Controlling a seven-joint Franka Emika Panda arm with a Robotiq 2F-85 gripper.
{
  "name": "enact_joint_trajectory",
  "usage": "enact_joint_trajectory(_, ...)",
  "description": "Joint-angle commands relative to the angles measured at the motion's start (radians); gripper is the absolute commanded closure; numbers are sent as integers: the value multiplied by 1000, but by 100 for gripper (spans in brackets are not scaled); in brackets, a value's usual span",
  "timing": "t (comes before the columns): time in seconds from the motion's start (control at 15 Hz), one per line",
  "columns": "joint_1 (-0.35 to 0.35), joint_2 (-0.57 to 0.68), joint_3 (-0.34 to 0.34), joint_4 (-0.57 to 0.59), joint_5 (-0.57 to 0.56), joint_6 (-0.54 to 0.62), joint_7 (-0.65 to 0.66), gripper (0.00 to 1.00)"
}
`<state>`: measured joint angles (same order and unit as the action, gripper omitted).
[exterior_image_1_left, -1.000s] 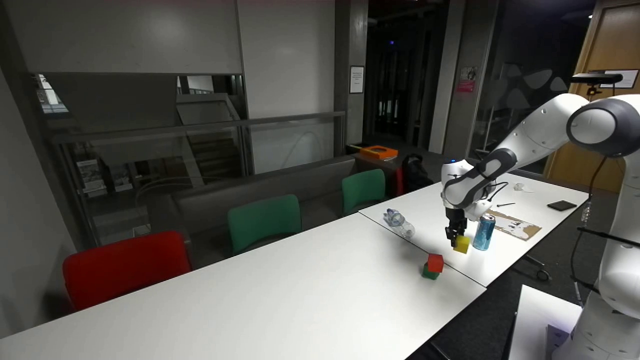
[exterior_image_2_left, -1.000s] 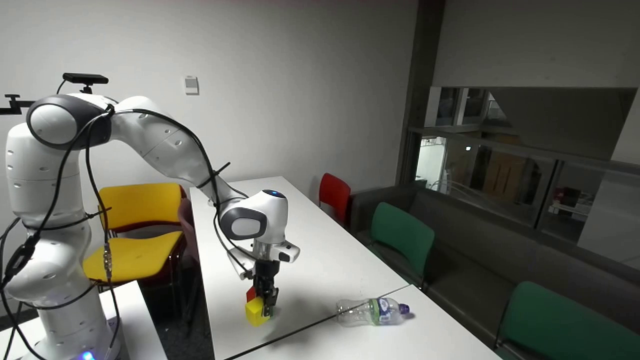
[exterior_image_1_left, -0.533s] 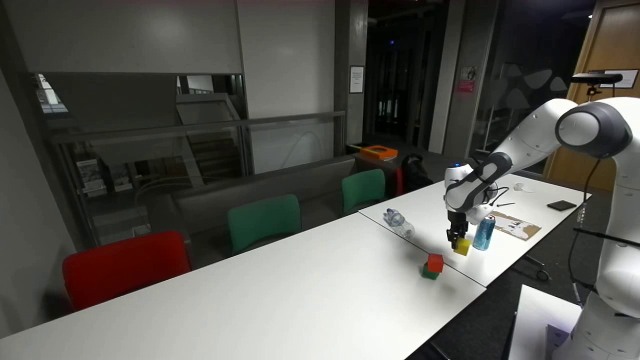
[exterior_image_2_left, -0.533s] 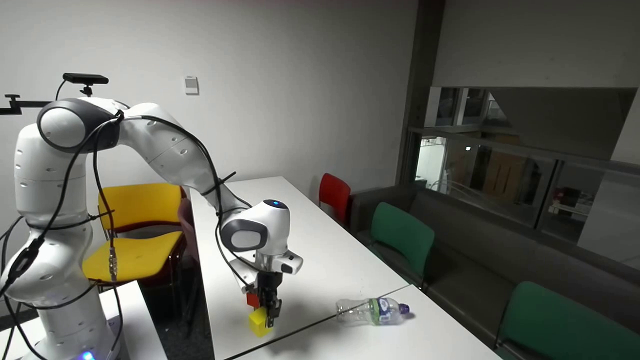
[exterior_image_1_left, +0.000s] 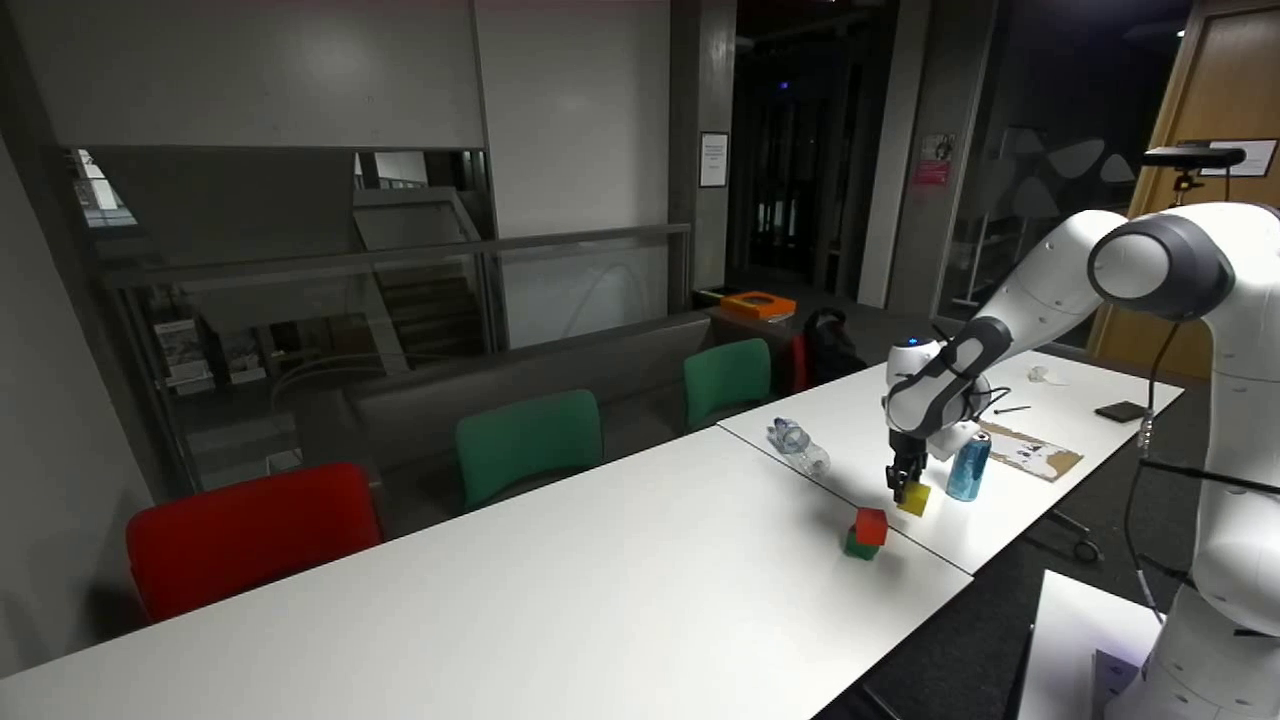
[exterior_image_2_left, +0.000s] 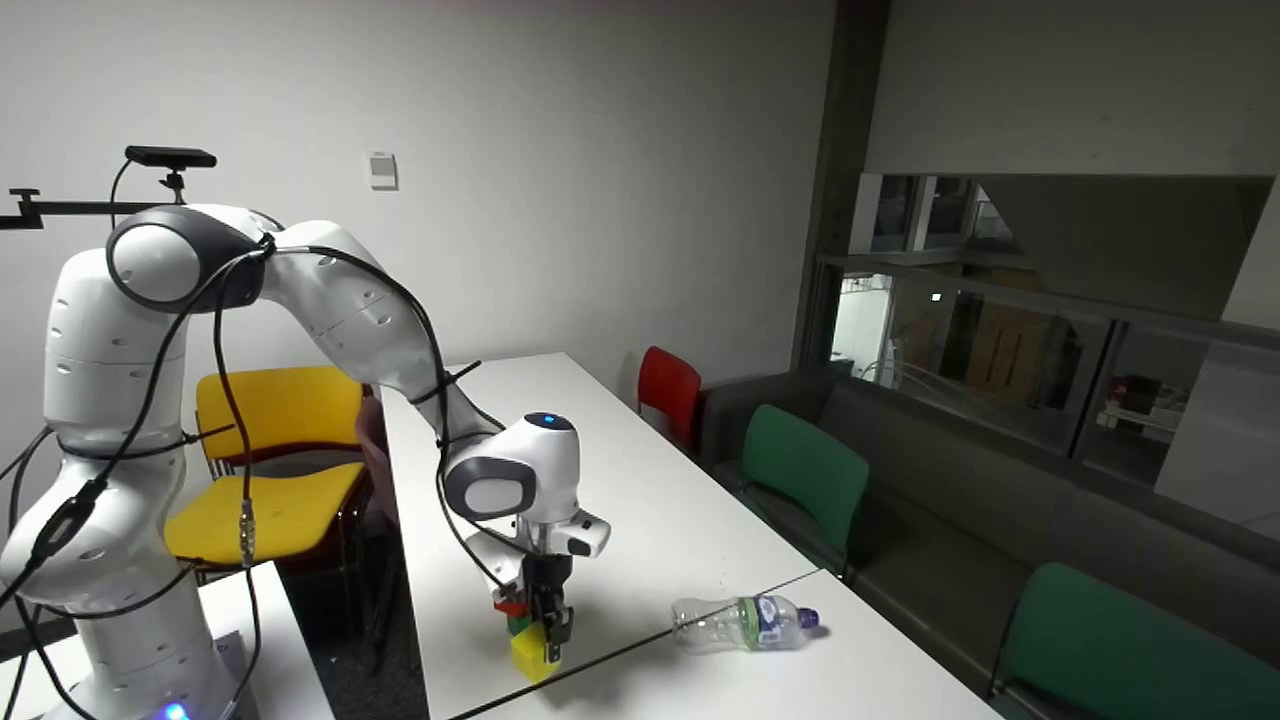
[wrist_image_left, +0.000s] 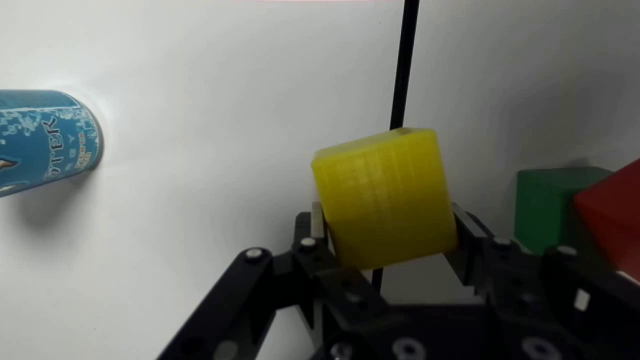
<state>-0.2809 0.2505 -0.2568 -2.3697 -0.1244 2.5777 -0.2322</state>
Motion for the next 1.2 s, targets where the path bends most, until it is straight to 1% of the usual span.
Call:
enact_joint_trajectory(0.0, -29, 36, 26, 11, 42, 50, -61, 66)
enact_joint_trajectory(0.4, -43, 94, 50, 35, 71, 53, -94, 66)
enact_joint_trajectory(0.73, -45, 134, 55, 57, 64, 51, -91, 66)
enact_joint_trajectory(1.13, -63, 166, 66, 74, 70, 49, -105, 66)
